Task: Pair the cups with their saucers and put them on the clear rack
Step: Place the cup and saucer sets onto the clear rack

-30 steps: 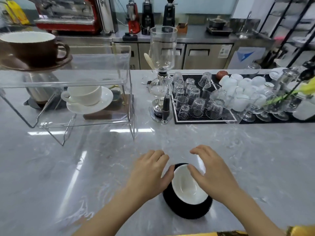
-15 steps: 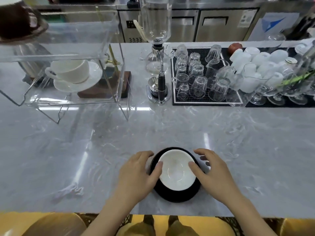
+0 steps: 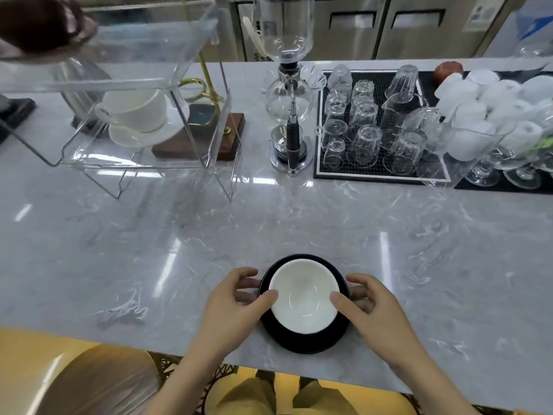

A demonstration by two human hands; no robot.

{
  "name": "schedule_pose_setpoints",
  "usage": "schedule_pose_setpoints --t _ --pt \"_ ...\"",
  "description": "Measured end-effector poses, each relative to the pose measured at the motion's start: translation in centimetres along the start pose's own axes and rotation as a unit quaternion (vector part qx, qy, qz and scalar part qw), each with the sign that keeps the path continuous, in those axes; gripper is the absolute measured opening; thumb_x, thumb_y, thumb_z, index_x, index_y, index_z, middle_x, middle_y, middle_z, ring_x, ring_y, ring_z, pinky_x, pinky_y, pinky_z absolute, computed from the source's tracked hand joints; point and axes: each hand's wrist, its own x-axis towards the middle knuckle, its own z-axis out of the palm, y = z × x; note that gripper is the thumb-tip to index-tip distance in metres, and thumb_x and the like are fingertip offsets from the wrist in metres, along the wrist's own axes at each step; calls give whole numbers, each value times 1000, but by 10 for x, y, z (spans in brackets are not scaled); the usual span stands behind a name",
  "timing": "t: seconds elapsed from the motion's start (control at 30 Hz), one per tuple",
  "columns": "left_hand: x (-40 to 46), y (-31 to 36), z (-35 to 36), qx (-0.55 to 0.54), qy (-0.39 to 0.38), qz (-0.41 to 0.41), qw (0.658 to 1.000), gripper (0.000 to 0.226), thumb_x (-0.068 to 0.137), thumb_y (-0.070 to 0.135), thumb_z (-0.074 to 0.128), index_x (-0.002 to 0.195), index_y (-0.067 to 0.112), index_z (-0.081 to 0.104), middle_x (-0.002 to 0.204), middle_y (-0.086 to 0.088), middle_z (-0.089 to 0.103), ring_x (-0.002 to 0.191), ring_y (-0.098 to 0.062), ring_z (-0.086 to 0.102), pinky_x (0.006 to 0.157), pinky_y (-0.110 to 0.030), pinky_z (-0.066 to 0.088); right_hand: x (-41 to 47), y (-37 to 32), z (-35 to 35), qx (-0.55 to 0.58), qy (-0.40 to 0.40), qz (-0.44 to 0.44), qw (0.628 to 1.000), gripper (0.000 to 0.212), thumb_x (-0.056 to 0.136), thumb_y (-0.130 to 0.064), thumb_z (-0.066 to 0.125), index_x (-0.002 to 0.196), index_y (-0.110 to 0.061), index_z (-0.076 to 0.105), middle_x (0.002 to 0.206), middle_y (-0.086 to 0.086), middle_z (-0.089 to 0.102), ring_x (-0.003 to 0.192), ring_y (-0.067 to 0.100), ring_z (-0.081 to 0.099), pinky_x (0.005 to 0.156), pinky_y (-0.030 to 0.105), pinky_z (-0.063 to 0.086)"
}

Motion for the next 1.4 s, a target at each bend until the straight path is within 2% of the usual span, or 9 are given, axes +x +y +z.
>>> schedule_pose_setpoints --t 0.07,0.17,0.33,0.43,0.63,0.8,0.93,1.13,1.4 --pt "-1 -2 0 -18 -6 -25 1000 63 56 57 77 114 35 66 103 10 74 85 -8 73 72 -37 64 3 2 -2 -5 -6 15 1000 56 73 -54 77 121 -31 58 104 -8 68 94 11 68 79 29 55" --pt "-2 -5 2 -50 -16 -65 996 60 57 54 79 111 28 70 101 1 74 82 -17 76 67 -36 65 6 4 -4 1 -32 30 999 57 67 -59 77 113 -28 64 98 0 70 92 18 70 81 42 61" --pt "-2 -8 3 -88 -34 -94 991 49 61 47 85 96 14 78 79 -5 77 75 -27 77 71 -48 65 10 3 -8 77 -66 30 994 33 68 -42 85 91 -21 75 83 25 62 68 25 68 56 30 59" --pt "-1 -6 2 -87 -38 -79 992 41 61 43 86 87 13 80 73 -6 77 66 -23 76 66 -44 65 12 2 -8 86 -70 16 994 26 69 -36 87 84 -18 76 71 15 56 61 22 63 52 29 57" --pt "7 -4 -7 -102 -61 -81 990 31 66 31 90 82 7 80 73 -15 77 63 -29 74 59 -38 64 11 -1 -4 98 -59 7 993 24 70 -29 86 81 -10 75 69 14 46 62 26 52 52 34 58" --pt "10 5 -21 -133 -46 -59 988 20 76 15 87 85 0 78 69 -16 75 60 -28 73 57 -36 63 11 -21 4 95 -36 -22 995 14 72 -20 86 81 -13 78 67 15 48 59 26 55 51 43 60" --pt "16 16 -41 -150 -31 -40 987 22 76 11 86 89 -3 76 66 -13 74 57 -24 71 58 -38 63 11 -49 17 86 -39 -50 994 14 72 -20 85 83 -15 79 69 17 53 57 24 60 52 41 61" --pt "18 34 -76 -198 5 2 980 38 50 30 90 78 6 79 62 -11 72 53 -23 71 53 -36 62 8 -95 38 92 -38 -87 991 43 53 -37 86 88 -13 78 69 17 59 56 28 66 55 47 62" --pt "12 65 -132 -236 54 97 965 41 45 32 88 81 13 82 66 -13 67 57 -19 70 52 -32 60 4 -156 64 94 -59 -183 977 41 52 -34 88 90 -22 79 65 8 63 60 23 64 52 37 60"
